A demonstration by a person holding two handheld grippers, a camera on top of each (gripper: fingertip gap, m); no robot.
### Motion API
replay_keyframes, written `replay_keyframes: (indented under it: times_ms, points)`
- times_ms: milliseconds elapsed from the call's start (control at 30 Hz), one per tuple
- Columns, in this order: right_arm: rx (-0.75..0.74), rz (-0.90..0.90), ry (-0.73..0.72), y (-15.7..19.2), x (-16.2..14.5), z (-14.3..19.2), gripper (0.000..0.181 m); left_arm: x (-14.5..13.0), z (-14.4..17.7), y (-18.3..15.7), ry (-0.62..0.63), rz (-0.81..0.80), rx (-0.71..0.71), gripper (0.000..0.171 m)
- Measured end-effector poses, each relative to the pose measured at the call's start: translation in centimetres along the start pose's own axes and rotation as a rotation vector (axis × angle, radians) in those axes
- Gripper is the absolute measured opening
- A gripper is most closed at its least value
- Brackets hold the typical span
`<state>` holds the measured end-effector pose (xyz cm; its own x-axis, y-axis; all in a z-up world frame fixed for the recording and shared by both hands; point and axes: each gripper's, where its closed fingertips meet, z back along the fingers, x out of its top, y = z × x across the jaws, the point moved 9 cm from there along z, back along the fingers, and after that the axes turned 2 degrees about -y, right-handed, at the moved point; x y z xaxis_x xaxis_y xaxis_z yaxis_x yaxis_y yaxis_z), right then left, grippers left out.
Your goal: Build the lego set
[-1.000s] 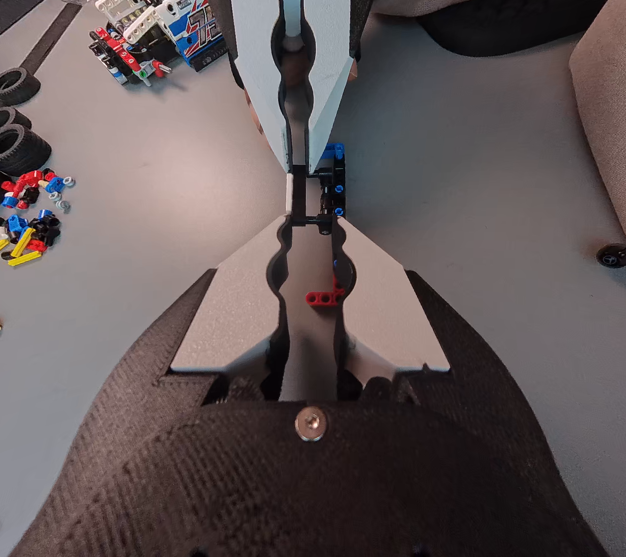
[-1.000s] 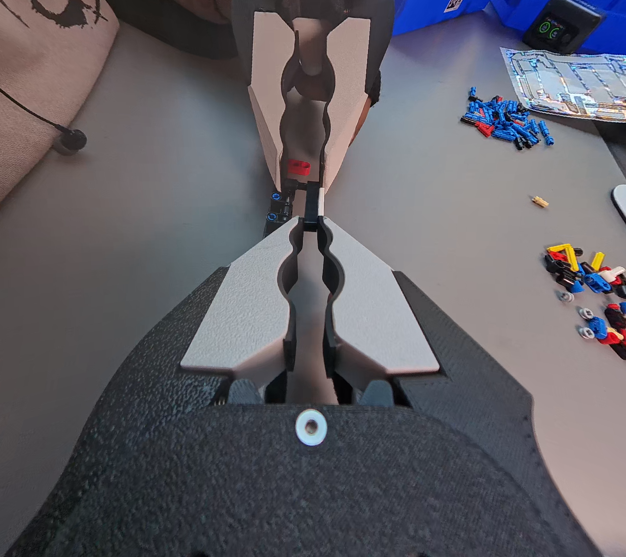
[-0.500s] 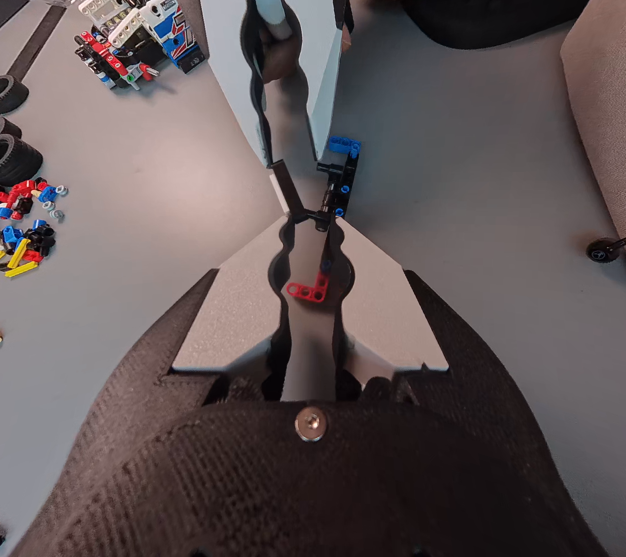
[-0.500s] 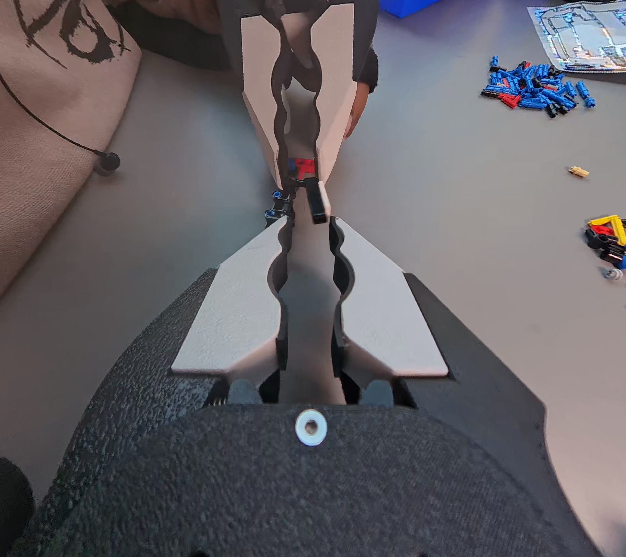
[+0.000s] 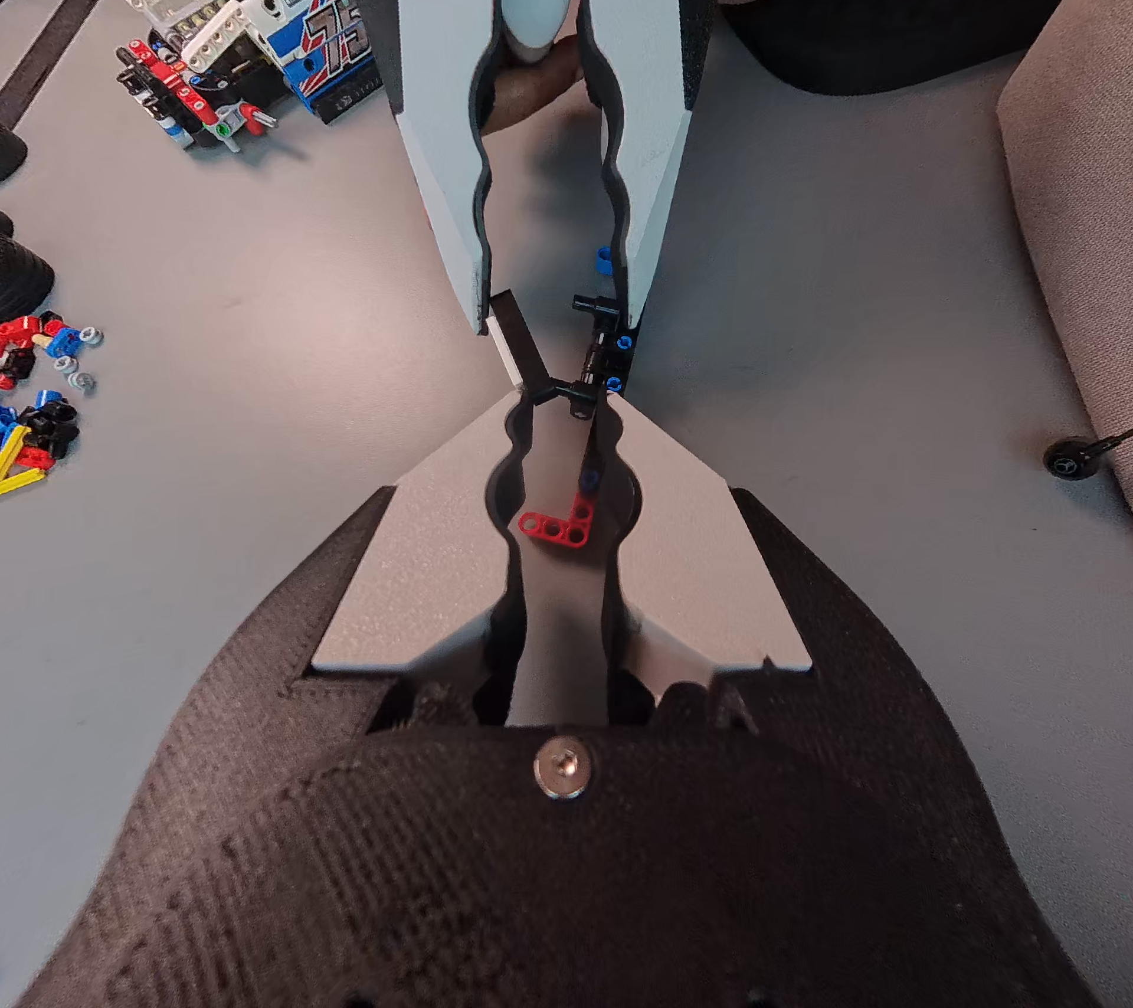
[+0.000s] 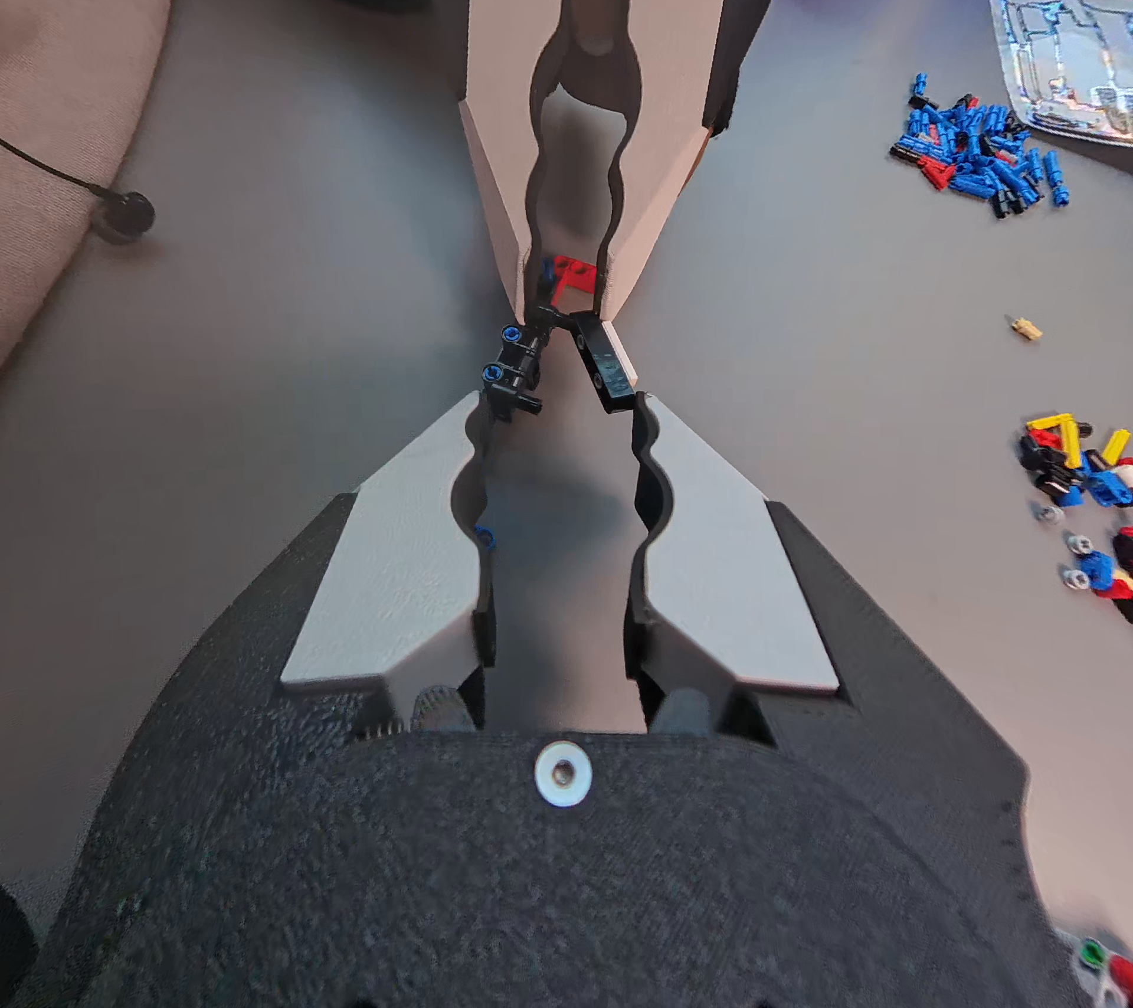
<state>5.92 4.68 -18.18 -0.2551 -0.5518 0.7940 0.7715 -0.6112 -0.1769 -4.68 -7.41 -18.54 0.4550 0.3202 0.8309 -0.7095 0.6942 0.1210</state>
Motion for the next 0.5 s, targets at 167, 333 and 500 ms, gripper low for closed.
replay_keyframes:
  times_ms: [167,333,500]
  points:
    - [-0.031,0.060,0.016,0.22,-0.06,-0.07,0.024,-0.06,0.16,0.19,0.004,0.007,0.011,0.021]
    - [-0.026,0.046,0.003,0.15,-0.17,-0.16,0.024,-0.06,0.18,0.20,0.008,0.011,0.012,0.021]
    - [-0.017,0.034,-0.002,0.09,-0.28,-0.26,0.025,-0.02,0.16,0.16,0.013,0.014,0.010,0.021]
